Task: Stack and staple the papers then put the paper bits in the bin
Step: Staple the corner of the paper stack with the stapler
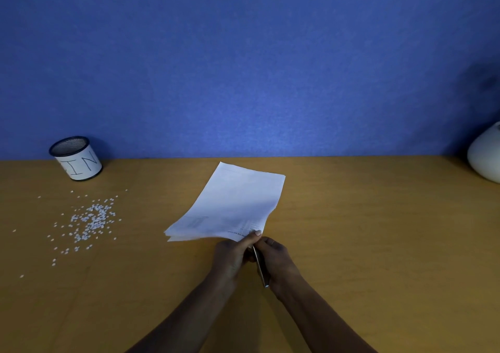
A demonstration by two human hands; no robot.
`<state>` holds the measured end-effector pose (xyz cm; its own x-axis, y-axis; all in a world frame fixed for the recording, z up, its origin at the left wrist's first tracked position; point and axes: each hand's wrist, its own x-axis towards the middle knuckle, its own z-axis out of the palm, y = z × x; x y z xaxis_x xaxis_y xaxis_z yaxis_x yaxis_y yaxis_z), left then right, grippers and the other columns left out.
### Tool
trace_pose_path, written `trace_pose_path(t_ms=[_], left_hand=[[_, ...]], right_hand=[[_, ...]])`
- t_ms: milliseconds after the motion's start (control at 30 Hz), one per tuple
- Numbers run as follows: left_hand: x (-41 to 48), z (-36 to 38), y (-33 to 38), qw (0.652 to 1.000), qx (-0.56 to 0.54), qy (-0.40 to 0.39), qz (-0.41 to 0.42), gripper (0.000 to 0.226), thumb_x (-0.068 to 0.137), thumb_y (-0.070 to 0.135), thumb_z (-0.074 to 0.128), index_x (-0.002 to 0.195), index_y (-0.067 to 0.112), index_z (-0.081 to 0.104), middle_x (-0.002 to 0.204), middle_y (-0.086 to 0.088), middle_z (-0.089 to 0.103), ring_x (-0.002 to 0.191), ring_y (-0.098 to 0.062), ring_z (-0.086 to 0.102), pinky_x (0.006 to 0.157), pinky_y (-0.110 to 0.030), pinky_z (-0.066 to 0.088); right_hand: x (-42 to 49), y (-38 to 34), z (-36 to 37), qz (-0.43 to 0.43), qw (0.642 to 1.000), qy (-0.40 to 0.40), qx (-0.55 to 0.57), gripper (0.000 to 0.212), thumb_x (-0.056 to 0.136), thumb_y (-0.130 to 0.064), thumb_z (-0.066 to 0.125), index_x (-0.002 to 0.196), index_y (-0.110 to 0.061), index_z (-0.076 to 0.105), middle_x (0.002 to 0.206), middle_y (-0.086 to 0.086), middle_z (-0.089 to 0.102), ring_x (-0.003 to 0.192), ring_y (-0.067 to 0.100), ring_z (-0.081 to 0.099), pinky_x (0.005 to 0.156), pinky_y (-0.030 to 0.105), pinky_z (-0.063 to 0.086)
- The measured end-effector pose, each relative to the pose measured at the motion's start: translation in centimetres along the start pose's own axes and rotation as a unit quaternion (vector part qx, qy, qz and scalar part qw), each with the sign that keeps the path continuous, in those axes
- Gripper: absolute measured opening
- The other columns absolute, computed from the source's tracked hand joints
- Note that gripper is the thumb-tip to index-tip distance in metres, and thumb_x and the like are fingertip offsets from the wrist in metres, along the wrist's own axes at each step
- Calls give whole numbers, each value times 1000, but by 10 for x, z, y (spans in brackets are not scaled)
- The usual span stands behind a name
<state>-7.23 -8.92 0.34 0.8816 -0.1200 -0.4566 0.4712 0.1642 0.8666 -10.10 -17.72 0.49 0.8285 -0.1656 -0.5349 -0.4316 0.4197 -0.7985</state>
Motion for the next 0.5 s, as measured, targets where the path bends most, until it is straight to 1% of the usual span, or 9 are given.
trace_pose_path(t_ms=[67,167,200,367,500], left_hand=[[1,1,1,1000,-2,0,1,29,74,13,75,97,-2,67,97,-20,69,88,-33,67,73,-36,56],[0,3,1,1000,-22,-8,6,14,75,10,73,87,5,66,94,-18,68,86,-33,66,74,-38,55],[0,3,1,1000,-27,-8,7,13,75,9,73,85,7,66,93,-17,68,85,-33,65,74,-39,55],[1,3,0,1000,-28,-10,7,15,75,10,73,87,11,65,92,-15,68,89,-34,65,80,-42,54],[2,4,0,1000,-25,-17,7,18,75,13,74,90,12,65,98,-15,69,96,-34,65,84,-43,54]], right_hand=[[1,-1,0,2,1000,5,6,16,87,-16,61,79,-2,60,75,14,66,65,23,63,58,30,51],[3,1,-1,-3,1000,9,5,15,86,-15,62,78,-2,62,71,13,67,64,23,63,61,31,51],[4,1,-1,-5,1000,10,2,16,87,-15,62,77,-2,62,70,13,67,64,24,63,62,31,51],[7,2,-2,-10,1000,14,0,17,87,-15,62,74,-3,62,71,15,66,66,26,63,64,33,50],[6,1,-3,-9,1000,9,-8,18,87,-18,62,78,-2,63,76,16,67,70,27,64,65,34,52]])
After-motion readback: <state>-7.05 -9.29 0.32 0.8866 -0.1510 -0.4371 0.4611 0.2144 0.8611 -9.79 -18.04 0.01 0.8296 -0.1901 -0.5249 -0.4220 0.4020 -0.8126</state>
